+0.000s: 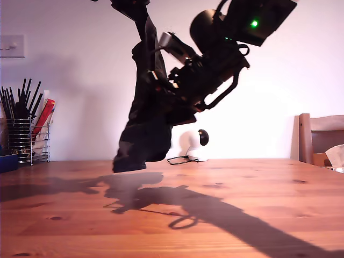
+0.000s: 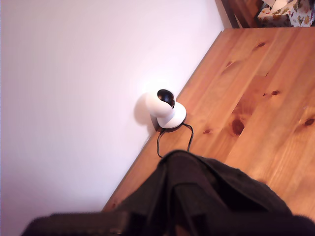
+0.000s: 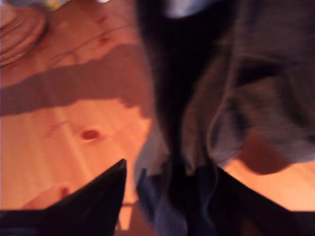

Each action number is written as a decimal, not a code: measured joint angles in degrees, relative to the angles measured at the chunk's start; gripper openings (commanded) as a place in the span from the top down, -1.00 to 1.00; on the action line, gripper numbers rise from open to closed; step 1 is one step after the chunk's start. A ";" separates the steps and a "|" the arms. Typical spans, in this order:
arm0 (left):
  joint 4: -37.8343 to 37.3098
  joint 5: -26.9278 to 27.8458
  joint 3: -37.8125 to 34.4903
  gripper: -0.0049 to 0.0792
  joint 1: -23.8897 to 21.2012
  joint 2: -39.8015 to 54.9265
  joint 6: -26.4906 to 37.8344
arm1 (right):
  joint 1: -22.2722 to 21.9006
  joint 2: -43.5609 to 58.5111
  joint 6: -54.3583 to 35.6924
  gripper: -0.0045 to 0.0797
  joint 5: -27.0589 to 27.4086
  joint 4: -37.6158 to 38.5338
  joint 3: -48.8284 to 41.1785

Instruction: Fold the underwear in front of you. After folding it, place it to the right side.

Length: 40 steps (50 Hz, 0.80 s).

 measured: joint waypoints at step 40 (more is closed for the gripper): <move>-3.26 -0.46 0.00 0.94 1.79 0.00 0.00 | -0.94 1.90 -1.81 0.93 3.19 -3.74 0.04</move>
